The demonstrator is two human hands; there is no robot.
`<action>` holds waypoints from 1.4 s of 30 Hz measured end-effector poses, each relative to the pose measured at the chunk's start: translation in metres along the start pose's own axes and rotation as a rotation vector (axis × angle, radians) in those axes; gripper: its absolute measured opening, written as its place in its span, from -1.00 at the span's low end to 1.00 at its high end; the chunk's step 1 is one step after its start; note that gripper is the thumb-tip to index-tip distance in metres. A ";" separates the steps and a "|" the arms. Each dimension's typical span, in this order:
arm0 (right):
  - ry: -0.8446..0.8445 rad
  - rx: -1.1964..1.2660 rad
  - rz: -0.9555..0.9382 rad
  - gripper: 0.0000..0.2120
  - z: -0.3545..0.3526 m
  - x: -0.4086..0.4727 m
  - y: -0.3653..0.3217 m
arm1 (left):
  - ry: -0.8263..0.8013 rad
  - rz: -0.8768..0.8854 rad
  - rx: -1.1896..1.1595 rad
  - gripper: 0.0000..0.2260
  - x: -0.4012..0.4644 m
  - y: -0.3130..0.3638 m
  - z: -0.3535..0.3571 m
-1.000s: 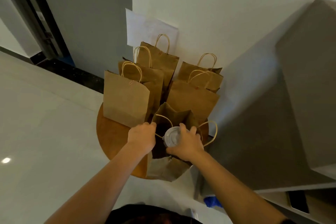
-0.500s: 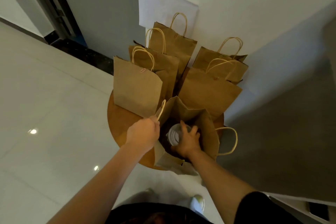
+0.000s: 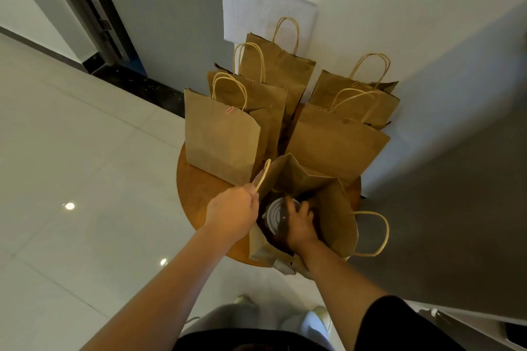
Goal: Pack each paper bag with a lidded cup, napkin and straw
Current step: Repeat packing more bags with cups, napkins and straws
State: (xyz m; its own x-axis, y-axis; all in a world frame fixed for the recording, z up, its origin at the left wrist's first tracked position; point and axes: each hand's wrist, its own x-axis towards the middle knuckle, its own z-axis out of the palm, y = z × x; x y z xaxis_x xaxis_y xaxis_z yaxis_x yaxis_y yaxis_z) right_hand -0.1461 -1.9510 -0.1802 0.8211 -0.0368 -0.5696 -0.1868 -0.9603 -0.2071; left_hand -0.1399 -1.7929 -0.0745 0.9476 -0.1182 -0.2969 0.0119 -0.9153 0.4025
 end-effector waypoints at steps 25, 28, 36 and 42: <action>0.442 0.333 -0.306 -0.77 -0.170 -0.217 0.047 | 0.392 0.411 0.040 -0.80 -0.110 0.179 -0.073; 0.523 0.358 -0.237 -0.77 -0.174 -0.280 0.102 | 0.406 0.518 0.015 -0.82 -0.148 0.235 -0.054; 0.707 0.438 0.081 -0.76 -0.170 -0.409 0.262 | 0.291 0.723 0.015 -0.82 -0.224 0.373 0.016; 0.851 0.511 0.218 -0.65 -0.174 -0.454 0.352 | 0.063 0.787 -0.008 -0.88 -0.249 0.462 0.055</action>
State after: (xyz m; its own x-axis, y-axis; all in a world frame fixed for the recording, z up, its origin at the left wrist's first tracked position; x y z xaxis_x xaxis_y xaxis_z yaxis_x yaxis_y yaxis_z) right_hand -0.4905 -2.3208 0.1441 0.8158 -0.5730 0.0779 -0.4229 -0.6831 -0.5954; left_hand -0.3876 -2.2076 0.1376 0.6943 -0.7084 0.1270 -0.6680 -0.5687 0.4800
